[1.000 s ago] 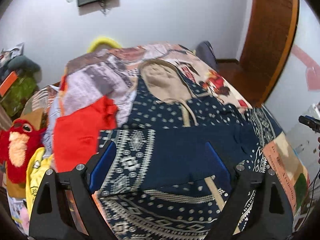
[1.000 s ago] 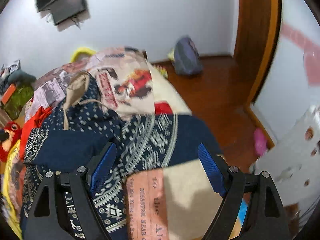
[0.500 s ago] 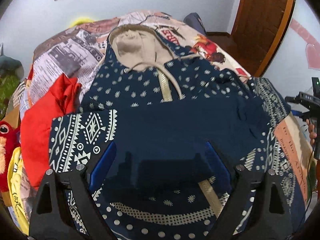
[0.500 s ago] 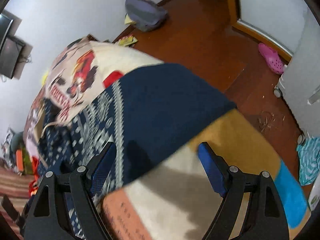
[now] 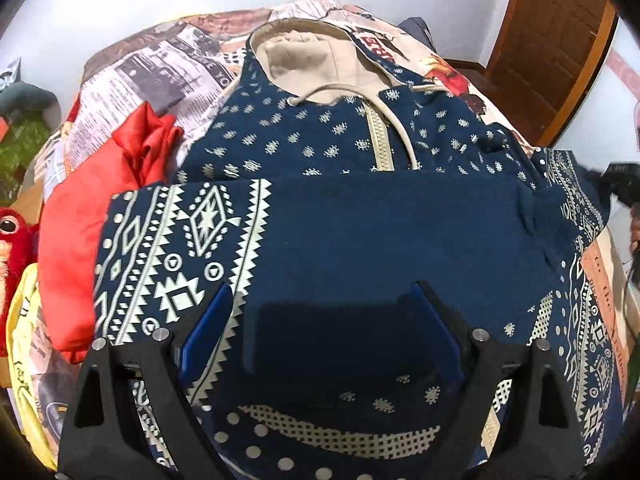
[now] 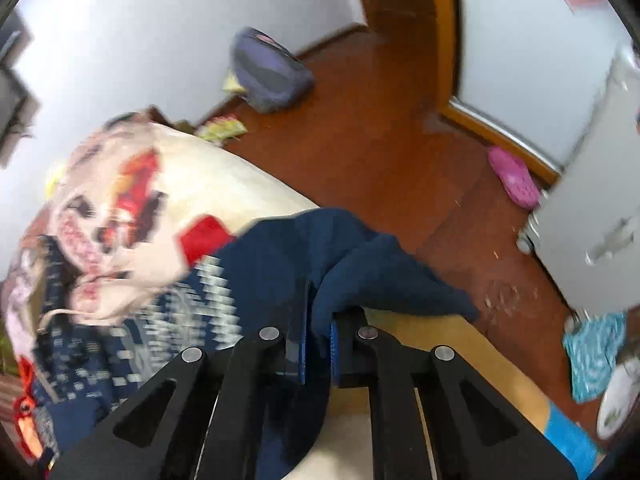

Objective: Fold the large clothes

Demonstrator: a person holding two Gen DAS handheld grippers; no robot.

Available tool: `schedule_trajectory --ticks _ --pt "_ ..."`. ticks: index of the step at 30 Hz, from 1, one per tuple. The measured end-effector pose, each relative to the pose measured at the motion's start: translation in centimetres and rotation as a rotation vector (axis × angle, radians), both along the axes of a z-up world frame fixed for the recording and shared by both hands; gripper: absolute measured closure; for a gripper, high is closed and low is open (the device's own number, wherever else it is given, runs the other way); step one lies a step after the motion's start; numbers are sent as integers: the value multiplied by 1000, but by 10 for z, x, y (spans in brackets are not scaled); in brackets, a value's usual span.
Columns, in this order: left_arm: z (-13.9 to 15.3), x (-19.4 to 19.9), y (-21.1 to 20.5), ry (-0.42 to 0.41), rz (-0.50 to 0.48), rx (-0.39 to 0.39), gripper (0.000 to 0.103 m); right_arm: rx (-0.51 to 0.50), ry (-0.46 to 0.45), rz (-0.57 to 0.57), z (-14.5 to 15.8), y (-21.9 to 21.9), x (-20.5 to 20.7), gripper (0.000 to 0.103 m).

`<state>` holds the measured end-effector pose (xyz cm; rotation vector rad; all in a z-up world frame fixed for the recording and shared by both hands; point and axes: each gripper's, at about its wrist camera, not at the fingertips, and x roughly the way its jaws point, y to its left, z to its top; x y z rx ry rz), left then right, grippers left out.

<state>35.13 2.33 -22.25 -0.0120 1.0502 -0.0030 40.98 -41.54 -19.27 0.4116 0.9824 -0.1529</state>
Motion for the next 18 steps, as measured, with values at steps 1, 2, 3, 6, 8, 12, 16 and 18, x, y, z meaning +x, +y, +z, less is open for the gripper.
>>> schedule_trajectory --ticks 1,2,3,6,8,12,16,18 --pt "3 -2 -1 -9 -2 6 13 -8 -30 24 12 4 -3 96" --pt "6 -4 -1 -16 -4 11 13 -27 -65 54 27 11 -7 96" --pt "10 -7 -2 -23 -7 15 13 -38 -93 76 39 18 -10 96" --pt "23 -14 -3 -46 -15 16 13 -30 -162 154 76 42 -21 96" --pt "32 -19 -3 -64 -17 15 13 0 -205 218 99 62 -29 96" --pt "49 -31 0 -99 -20 16 13 -8 -284 340 132 109 -48 96" --pt "59 -42 5 -110 -17 13 13 9 -270 481 133 163 -64 95" --pt "61 -47 8 -110 -13 5 13 14 -218 542 118 189 -67 95"
